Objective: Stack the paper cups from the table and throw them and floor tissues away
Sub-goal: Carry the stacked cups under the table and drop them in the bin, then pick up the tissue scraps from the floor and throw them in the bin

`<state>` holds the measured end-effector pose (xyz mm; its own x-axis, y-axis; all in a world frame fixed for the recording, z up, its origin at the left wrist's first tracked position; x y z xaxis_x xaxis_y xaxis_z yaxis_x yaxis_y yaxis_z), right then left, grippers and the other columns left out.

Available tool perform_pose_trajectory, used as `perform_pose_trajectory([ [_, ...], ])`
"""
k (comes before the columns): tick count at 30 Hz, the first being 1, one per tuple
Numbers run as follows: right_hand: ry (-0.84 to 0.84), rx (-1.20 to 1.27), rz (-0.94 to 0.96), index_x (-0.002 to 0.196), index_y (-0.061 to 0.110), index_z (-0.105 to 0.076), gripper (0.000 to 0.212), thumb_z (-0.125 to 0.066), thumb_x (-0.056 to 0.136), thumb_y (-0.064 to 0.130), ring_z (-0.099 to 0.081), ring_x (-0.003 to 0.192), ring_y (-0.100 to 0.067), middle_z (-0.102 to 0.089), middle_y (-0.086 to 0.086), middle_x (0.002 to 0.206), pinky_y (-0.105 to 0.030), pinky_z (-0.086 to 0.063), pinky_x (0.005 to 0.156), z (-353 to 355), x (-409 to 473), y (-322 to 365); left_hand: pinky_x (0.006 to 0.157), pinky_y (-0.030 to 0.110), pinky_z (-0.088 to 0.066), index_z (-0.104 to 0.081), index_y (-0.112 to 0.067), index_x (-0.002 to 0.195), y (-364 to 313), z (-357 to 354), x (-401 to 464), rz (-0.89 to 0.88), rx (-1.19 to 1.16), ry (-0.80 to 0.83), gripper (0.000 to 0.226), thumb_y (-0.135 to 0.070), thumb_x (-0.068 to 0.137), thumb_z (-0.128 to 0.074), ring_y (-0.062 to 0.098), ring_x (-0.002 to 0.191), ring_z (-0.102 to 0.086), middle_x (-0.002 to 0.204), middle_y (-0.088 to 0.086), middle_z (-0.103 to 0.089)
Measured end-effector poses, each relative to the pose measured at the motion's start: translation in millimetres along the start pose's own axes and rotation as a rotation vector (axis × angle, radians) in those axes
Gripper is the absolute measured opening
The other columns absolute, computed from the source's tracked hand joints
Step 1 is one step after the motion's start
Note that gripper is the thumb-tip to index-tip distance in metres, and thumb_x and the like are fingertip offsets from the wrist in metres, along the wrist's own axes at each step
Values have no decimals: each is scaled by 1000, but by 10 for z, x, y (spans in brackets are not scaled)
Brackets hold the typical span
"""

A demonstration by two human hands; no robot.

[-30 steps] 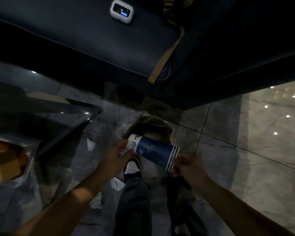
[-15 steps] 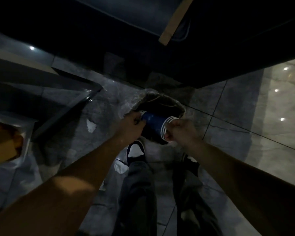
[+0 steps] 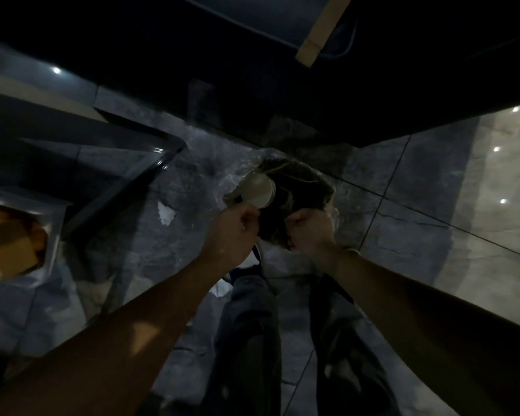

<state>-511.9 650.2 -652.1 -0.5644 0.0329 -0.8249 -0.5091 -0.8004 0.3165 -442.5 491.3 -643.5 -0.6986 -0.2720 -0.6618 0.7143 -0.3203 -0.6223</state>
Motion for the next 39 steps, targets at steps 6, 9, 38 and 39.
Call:
perform_pose_trajectory([
  [6, 69, -127, 81, 59, 23, -62, 26, -62, 84, 19, -69, 78, -24, -72, -6, 77, -33, -57, 72, 182, -304, 1, 61, 25, -49, -67, -13, 79, 43, 163, -417, 12, -3, -70, 14, -10, 92, -60, 10, 59, -58, 63, -8, -60],
  [9, 69, -209, 131, 57, 25, -56, 28, -67, 82, 20, -63, 80, -16, -62, 5, 68, -19, -41, 66, 298, -482, 65, 61, 30, -53, -67, -10, 78, 28, 235, -665, 36, 28, -76, 13, -13, 90, -61, 15, 60, -62, 66, 1, -66],
  [38, 406, -923, 1031, 81, 7, -65, 17, -66, 87, 22, -49, 71, -10, -65, -6, 78, -15, -25, 62, -1734, -960, -536, 71, 29, -50, -71, -13, 82, 2089, -394, -2246, 315, -34, -520, 9, -19, 85, -64, 21, 78, -67, 83, 4, -71],
  [39, 417, -963, 1069, 85, 4, -67, 18, -66, 87, 22, -51, 72, -11, -66, -6, 81, -15, -26, 63, -1896, -842, -622, 70, 28, -50, -71, -13, 81, 2282, -470, -2192, 294, -23, -524, 7, -17, 85, -67, 22, 78, -67, 83, 6, -70],
])
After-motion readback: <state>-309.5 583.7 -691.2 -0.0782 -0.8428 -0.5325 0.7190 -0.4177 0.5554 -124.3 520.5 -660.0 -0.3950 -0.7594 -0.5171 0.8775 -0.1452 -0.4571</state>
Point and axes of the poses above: each hand's wrist, its own x-axis towards the middle knuckle, its own z-axis out of the back of the hand, y = z × x, the point moved 4 cm from there along x, towards the middle knuckle
